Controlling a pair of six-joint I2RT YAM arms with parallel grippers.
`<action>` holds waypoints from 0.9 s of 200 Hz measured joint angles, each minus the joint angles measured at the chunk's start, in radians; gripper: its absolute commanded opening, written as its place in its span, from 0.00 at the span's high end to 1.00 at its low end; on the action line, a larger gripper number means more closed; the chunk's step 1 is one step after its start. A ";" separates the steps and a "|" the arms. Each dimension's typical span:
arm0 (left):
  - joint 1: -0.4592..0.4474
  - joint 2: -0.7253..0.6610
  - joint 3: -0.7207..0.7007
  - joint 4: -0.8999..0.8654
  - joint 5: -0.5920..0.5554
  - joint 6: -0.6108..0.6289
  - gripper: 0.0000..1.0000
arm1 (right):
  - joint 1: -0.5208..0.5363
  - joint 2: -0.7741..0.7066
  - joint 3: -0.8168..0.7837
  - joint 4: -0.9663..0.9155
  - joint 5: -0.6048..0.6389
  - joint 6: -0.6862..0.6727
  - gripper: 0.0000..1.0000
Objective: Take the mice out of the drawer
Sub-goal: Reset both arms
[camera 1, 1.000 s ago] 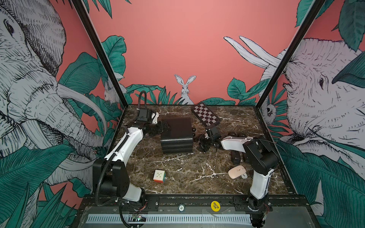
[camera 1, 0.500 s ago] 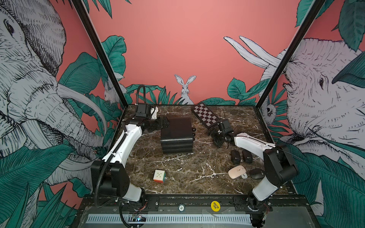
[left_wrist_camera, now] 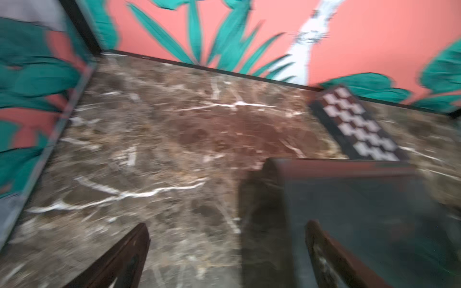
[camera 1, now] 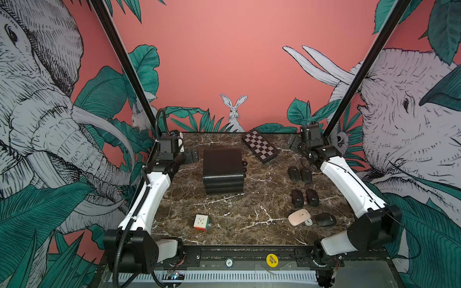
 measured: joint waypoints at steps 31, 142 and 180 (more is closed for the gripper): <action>0.026 -0.125 -0.407 0.341 -0.179 0.112 0.01 | -0.042 -0.200 -0.365 0.210 0.157 -0.247 0.01; 0.082 0.025 -0.622 0.831 -0.271 0.202 0.01 | -0.278 -0.188 -0.847 0.595 0.005 -0.294 0.01; 0.082 0.175 -0.621 0.985 -0.192 0.173 0.01 | -0.286 -0.023 -0.850 0.813 -0.066 -0.320 0.01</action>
